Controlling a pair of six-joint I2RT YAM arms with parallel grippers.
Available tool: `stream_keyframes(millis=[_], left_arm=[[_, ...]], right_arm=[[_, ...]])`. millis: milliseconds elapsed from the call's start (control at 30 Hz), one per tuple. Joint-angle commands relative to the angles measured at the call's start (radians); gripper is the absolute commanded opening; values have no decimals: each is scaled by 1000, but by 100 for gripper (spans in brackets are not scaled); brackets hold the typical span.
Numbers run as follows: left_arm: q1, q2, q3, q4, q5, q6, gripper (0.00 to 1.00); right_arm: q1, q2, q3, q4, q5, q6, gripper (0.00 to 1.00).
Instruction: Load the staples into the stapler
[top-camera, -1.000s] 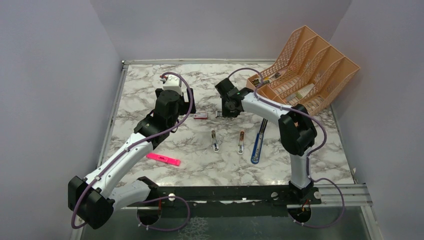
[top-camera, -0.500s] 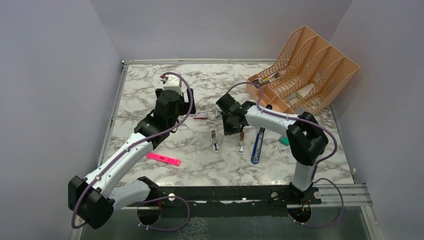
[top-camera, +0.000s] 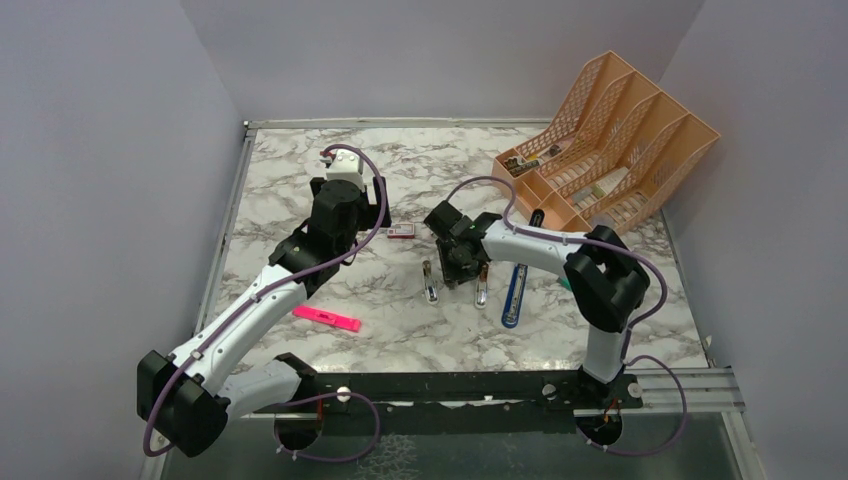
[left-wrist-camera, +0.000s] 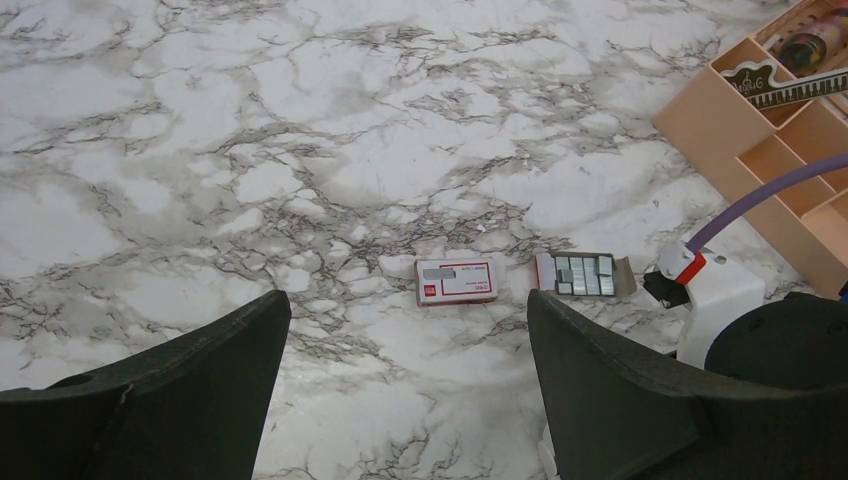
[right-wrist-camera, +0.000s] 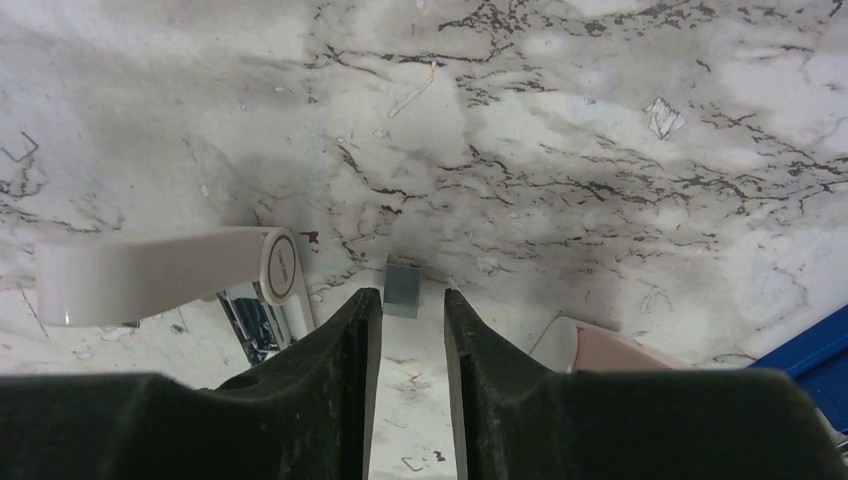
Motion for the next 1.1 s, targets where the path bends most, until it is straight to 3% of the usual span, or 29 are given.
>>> stream_keyframes(millis=[0,1067], left_arm=[[2,4,1,2,-13,3,89],[3,-1,-1,-1,-5,0,89]], right_arm=[[3,43,52,-29,36,-17,36],[33,112,74,-75,82,84,32]])
